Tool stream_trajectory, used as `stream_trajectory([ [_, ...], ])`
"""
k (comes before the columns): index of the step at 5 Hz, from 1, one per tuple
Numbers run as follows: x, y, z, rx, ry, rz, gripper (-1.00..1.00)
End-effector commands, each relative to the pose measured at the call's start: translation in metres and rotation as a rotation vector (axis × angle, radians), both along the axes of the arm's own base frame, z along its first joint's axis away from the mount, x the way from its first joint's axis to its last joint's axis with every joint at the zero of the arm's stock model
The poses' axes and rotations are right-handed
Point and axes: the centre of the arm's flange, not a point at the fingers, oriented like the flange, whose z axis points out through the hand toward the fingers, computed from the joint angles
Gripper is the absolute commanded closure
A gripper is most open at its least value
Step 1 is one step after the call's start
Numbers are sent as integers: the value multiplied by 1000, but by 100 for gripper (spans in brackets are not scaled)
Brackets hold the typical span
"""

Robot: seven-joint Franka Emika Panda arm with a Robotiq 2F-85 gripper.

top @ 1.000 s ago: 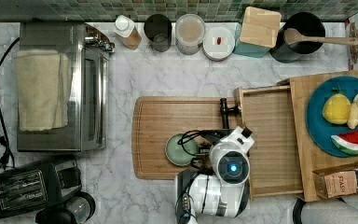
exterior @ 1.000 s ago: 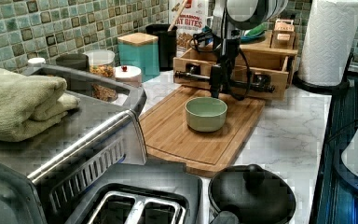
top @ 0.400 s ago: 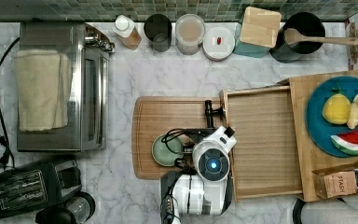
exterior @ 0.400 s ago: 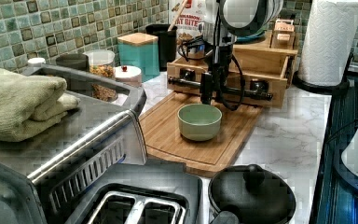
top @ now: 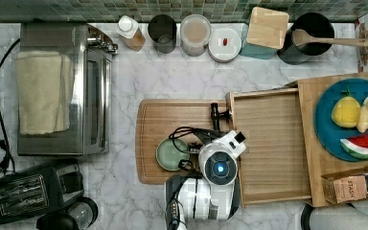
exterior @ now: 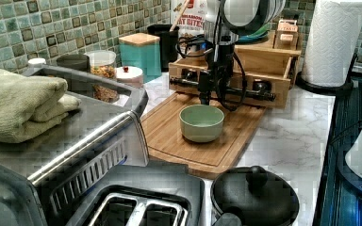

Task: Open the drawer.

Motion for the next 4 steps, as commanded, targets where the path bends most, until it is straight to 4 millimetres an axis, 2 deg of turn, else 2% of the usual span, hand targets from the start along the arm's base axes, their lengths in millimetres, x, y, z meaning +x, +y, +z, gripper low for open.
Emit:
stream_trajectory([
  [1,3,114,21,-13,-26,219,-100],
  [4,3,114,21,-13,-26,218,-100],
])
